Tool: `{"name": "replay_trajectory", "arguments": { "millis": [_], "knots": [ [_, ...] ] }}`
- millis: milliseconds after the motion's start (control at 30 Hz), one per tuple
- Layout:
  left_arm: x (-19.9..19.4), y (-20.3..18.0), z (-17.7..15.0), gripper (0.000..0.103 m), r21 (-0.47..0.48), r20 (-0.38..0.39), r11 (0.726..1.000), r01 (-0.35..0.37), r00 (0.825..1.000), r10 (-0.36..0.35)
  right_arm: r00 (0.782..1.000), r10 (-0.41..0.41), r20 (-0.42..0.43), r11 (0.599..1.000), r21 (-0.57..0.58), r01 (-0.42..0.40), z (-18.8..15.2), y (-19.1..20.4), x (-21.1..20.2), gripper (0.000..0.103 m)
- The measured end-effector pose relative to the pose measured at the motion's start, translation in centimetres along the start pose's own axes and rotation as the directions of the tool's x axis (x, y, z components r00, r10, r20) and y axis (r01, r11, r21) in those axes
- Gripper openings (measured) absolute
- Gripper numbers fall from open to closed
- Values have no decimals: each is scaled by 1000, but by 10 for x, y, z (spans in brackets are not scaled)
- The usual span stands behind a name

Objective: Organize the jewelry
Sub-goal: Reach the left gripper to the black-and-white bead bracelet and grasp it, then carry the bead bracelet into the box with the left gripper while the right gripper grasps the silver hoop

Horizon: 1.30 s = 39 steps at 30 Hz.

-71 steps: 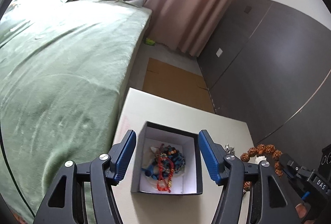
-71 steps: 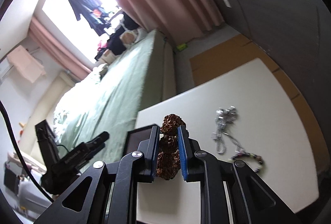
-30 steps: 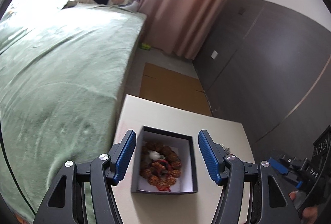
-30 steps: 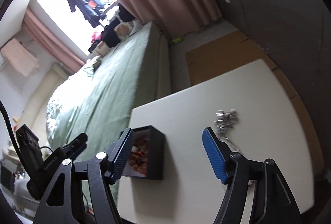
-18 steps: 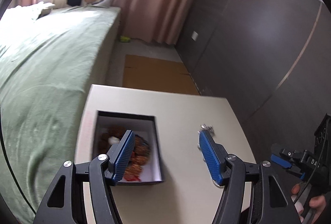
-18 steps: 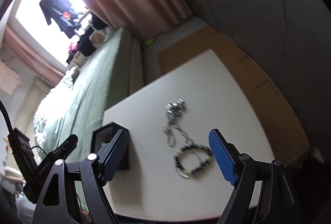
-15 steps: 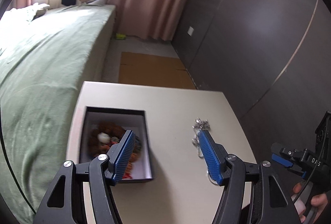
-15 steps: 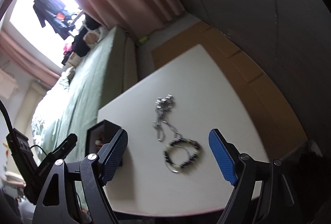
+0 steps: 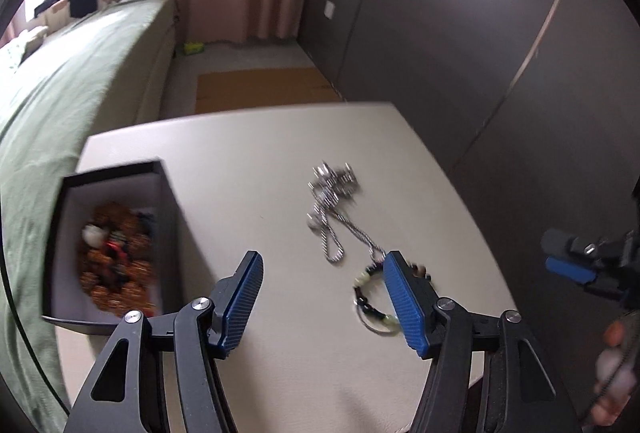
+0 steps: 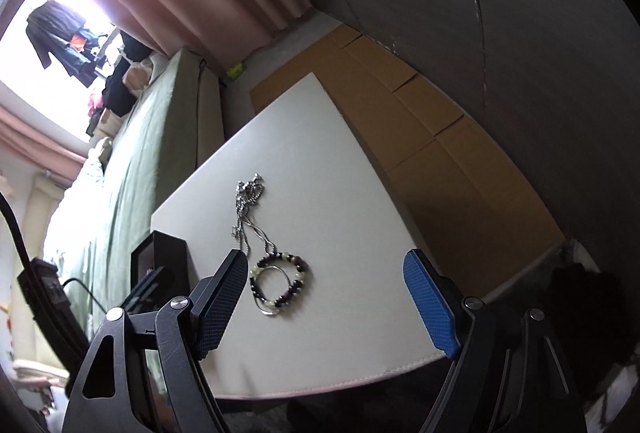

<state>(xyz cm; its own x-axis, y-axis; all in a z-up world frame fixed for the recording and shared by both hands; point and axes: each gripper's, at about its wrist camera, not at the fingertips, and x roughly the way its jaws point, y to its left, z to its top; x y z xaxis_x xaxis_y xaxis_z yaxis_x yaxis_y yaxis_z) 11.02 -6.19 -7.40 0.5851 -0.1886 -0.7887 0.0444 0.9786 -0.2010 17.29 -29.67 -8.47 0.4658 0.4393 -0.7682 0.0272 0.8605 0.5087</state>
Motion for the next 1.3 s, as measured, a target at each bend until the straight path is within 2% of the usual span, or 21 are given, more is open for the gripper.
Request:
{"name": "replay_trajectory", "arguments": {
  "millis": [167,300,500,567,633,700,967,1233,1300],
  "knots": [
    [29,-19,-10,56,42,-70,999,-16,997,19,1000,1,-7,1000,-6,-1,2,-6,-3,81],
    [47,-23,-14,50,40,-107,999,-21,994,25,1000,-1,-22,1000,-8,1,3,-12,-3,81],
    [56,-33,-16,45,78,-109,996,-53,992,61,999,-15,-35,1000,-4,15,5,-21,-3,81],
    [56,-36,-17,38,93,-105,994,-58,992,68,999,-26,-39,1000,-4,26,5,-24,-2,81],
    [57,-38,-18,18,110,-103,992,-67,992,78,999,-31,-42,999,-7,31,4,-24,-2,81],
    [57,-37,-18,8,112,-105,992,-62,992,74,999,-33,-42,999,-11,32,4,-22,-2,81],
    [31,-22,-8,7,23,-62,999,38,997,-37,998,-42,-54,999,-28,40,3,-19,4,81],
    [-2,-9,4,7,-33,2,993,112,994,-112,995,-41,-87,998,-50,37,0,-8,20,80],
    [-11,-5,7,7,-47,23,991,127,992,-126,994,-42,-103,997,-69,35,-1,-2,26,75]
  ]
}}
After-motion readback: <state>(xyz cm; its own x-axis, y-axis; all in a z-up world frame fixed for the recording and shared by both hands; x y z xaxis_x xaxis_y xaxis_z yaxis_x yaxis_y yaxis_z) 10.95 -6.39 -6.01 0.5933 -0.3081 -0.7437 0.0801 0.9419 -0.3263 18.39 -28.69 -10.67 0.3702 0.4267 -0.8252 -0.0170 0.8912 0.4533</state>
